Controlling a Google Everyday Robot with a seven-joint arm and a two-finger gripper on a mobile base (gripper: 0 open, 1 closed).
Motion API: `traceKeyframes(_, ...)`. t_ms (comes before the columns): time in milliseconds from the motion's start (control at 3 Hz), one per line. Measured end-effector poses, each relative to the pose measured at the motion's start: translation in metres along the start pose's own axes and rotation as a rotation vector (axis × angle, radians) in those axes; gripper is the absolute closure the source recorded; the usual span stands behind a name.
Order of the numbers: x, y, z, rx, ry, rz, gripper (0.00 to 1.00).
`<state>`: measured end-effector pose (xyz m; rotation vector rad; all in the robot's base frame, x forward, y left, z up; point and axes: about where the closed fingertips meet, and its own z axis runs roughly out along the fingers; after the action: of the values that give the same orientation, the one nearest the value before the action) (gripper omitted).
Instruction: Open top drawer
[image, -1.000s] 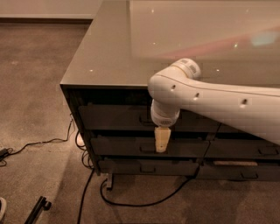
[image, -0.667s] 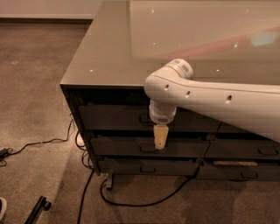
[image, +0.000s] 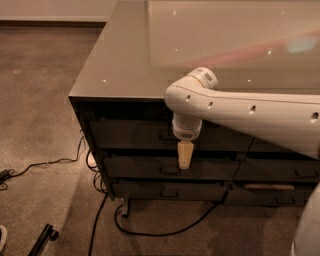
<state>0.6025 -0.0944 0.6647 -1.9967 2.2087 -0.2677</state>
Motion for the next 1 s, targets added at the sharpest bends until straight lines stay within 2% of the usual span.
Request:
traceKeyframes(333, -0.003, 0.001, 0.001, -0.006, -0.028, -0.008, 0.0)
traceKeyframes(667, 0.005, -0.007, 0.021, -0.015, -0.047, 0.042, 0.0)
traceKeyframes(1000, 0.016, -0.016, 0.043, -0.022, -0.034, 0.088, 0.0)
